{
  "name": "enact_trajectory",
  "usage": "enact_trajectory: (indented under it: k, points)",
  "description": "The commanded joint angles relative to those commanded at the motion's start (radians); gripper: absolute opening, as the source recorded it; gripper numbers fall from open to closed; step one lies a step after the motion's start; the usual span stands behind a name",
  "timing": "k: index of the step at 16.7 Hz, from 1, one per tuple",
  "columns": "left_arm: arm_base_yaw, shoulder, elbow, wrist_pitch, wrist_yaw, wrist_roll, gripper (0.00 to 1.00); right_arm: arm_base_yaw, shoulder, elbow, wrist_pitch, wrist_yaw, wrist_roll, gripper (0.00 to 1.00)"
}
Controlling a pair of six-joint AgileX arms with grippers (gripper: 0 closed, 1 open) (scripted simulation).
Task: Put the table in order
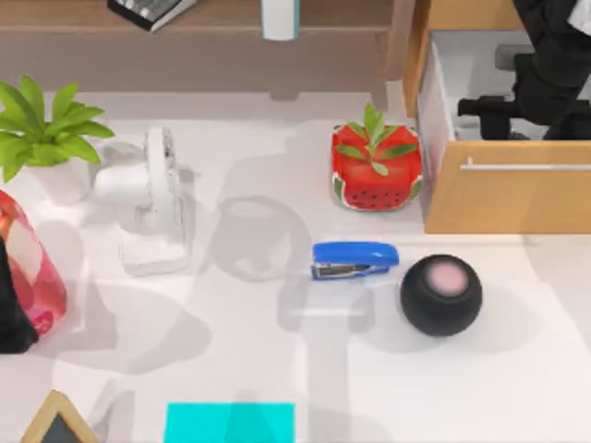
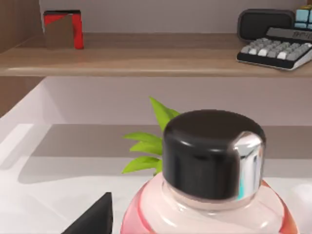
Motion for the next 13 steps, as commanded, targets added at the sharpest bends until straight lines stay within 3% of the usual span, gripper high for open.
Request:
enact_trajectory:
  k: [6, 13]
  points:
    - [0.000, 0.000, 0.000, 0.000, 0.000, 0.000, 1.00, 0.013, -0.085, -0.013, -0.050, 0.028, 0.059, 0.00]
    - [0.000, 0.000, 0.000, 0.000, 0.000, 0.000, 1.00, 0.100, -0.281, -0.037, -0.051, 0.092, 0.281, 0.00]
